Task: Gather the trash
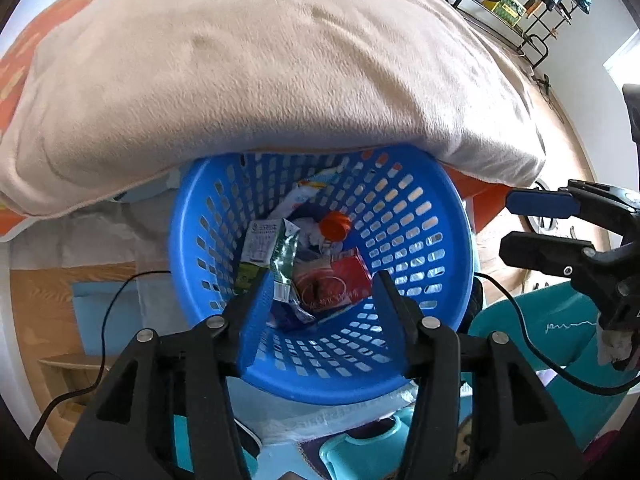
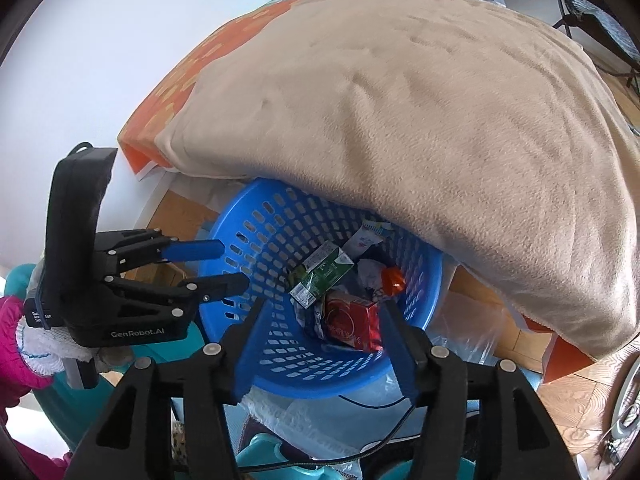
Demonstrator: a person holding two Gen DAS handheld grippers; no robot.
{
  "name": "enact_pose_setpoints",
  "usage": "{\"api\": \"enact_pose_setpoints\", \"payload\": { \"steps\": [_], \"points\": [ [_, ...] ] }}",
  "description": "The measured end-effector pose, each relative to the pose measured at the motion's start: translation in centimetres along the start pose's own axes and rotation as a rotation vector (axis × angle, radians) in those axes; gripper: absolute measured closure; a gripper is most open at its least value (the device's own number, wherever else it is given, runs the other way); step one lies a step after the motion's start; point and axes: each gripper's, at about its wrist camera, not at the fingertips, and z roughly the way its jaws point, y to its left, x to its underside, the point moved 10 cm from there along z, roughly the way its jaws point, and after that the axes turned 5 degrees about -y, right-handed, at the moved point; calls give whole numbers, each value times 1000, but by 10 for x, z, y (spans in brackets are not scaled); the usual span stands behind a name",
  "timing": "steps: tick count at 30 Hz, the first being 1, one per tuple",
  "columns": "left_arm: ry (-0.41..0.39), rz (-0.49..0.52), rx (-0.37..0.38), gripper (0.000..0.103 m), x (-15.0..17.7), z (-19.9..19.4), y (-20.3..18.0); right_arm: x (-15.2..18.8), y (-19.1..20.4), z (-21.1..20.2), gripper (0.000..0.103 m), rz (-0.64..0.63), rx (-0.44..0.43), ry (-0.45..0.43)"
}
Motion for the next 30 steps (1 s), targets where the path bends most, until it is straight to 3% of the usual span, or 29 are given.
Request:
{"api": "enact_pose_setpoints", "payload": {
  "steps": [15, 30],
  "points": [
    [-41, -19, 4, 51, -16, -11, -1, -11, -4, -10, 21, 30, 26, -43],
    [-123, -37, 6, 51, -47, -34, -3, -40, -11, -36, 18, 47, 65, -143]
  ]
}}
